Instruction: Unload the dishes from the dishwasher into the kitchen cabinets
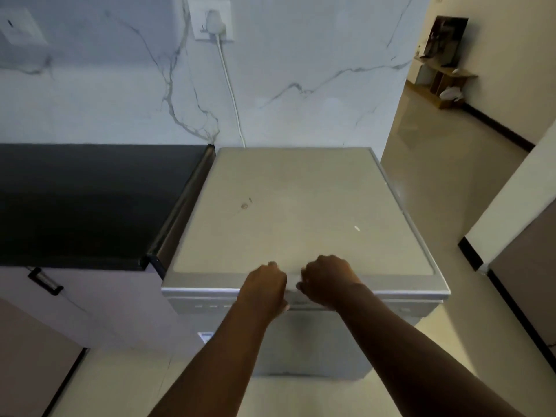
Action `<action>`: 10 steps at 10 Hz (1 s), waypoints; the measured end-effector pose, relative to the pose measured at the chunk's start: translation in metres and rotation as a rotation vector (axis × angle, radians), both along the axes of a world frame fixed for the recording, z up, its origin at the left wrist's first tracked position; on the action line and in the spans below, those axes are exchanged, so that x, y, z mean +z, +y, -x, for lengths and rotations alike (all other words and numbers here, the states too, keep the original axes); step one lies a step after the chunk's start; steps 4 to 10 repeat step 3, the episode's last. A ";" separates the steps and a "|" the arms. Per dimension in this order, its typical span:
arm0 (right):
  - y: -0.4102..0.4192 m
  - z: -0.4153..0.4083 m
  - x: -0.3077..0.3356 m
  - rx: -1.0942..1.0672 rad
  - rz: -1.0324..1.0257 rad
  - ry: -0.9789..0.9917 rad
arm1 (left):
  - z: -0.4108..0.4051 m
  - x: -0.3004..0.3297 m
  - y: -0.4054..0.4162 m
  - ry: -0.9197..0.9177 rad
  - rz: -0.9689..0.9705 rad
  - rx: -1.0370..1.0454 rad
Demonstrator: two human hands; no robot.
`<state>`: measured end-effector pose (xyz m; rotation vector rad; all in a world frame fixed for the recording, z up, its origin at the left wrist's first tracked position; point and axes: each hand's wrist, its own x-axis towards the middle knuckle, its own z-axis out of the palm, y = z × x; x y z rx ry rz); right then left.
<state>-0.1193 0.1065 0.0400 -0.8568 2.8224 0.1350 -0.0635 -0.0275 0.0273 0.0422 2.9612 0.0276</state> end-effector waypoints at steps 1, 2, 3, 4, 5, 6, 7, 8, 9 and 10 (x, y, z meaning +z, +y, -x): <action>-0.010 0.019 0.014 -0.001 -0.085 -0.132 | 0.012 0.014 -0.010 -0.099 -0.009 -0.044; -0.014 0.042 0.035 -0.006 -0.144 -0.297 | 0.036 0.034 -0.033 -0.221 -0.061 -0.057; -0.012 0.065 0.058 0.002 -0.172 -0.507 | 0.058 0.066 -0.049 -0.238 -0.072 -0.040; -0.012 0.065 0.058 0.002 -0.172 -0.507 | 0.058 0.066 -0.049 -0.238 -0.072 -0.040; -0.012 0.065 0.058 0.002 -0.172 -0.507 | 0.058 0.066 -0.049 -0.238 -0.072 -0.040; -0.012 0.065 0.058 0.002 -0.172 -0.507 | 0.058 0.066 -0.049 -0.238 -0.072 -0.040; -0.012 0.065 0.058 0.002 -0.172 -0.507 | 0.058 0.066 -0.049 -0.238 -0.072 -0.040; -0.012 0.065 0.058 0.002 -0.172 -0.507 | 0.058 0.066 -0.049 -0.238 -0.072 -0.040; -0.012 0.065 0.058 0.002 -0.172 -0.507 | 0.058 0.066 -0.049 -0.238 -0.072 -0.040; -0.012 0.065 0.058 0.002 -0.172 -0.507 | 0.058 0.066 -0.049 -0.238 -0.072 -0.040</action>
